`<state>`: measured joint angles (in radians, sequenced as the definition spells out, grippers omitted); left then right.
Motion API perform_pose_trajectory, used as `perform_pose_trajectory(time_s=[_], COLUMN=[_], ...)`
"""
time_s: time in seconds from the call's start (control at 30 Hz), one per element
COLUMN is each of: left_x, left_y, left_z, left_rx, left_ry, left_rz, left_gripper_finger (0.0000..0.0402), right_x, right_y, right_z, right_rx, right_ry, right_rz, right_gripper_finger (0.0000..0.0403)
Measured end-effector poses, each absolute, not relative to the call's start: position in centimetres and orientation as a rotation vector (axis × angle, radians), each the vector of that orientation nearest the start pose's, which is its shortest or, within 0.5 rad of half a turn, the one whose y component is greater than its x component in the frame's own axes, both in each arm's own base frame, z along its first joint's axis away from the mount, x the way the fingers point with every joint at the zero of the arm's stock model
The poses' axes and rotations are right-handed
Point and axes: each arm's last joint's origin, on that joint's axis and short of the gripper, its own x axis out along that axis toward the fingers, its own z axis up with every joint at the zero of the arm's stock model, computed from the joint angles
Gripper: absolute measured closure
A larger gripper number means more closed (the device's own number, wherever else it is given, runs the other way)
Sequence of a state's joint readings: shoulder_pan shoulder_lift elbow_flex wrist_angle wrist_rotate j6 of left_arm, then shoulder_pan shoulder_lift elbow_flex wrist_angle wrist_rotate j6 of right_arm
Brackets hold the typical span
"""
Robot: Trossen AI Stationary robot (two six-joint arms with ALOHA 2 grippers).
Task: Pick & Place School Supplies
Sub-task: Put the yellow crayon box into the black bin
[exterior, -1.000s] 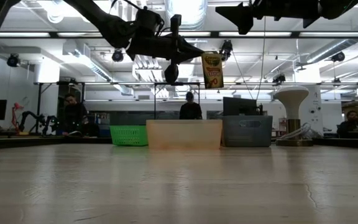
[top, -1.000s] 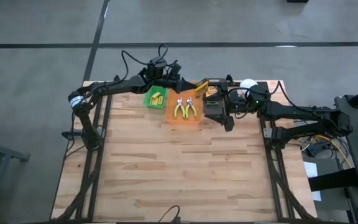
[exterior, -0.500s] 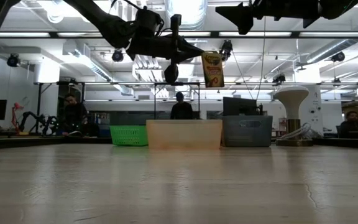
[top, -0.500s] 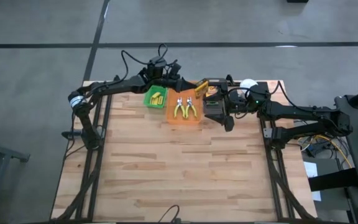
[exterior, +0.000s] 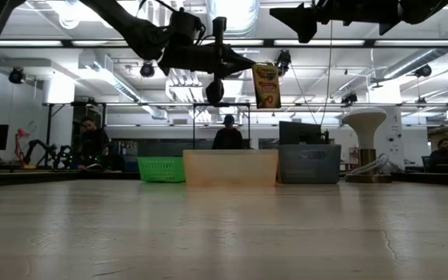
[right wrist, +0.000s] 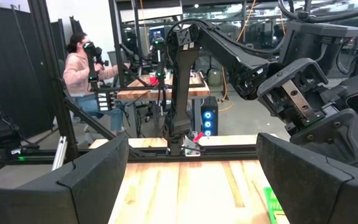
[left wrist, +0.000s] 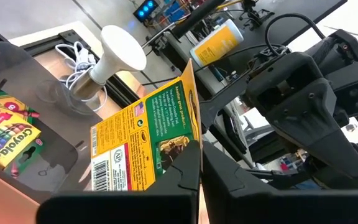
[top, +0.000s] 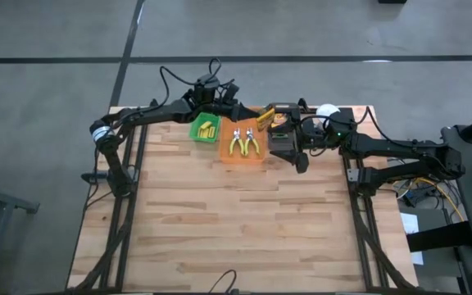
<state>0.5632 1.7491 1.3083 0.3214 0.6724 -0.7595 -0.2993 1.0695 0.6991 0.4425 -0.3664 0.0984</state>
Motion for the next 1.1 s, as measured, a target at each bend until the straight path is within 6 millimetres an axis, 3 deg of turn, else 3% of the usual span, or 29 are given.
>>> perform_pose_trajectory(time_s=[0.87, 0.97, 1.1], left_x=[35.1, 35.1, 35.1], left_y=[20.0, 20.0, 20.0], left_z=[30.2, 30.2, 30.2], left_rx=[-0.857, -0.856, -0.856], left_ry=[0.135, 0.136, 0.136], left_rz=[-0.066, -0.066, -0.066], left_gripper_finger=[0.0392, 0.0391, 0.0397], right_x=[23.1, 23.1, 22.8], right_y=[-6.1, -6.3, -7.2], right_z=[30.6, 30.2, 29.2], right_rx=[0.163, 0.117, 0.13], right_ry=[-0.03, 0.002, 0.088], right_rz=[0.066, -0.018, -0.261], right_gripper_finger=[0.0053, 0.0053, 0.0053])
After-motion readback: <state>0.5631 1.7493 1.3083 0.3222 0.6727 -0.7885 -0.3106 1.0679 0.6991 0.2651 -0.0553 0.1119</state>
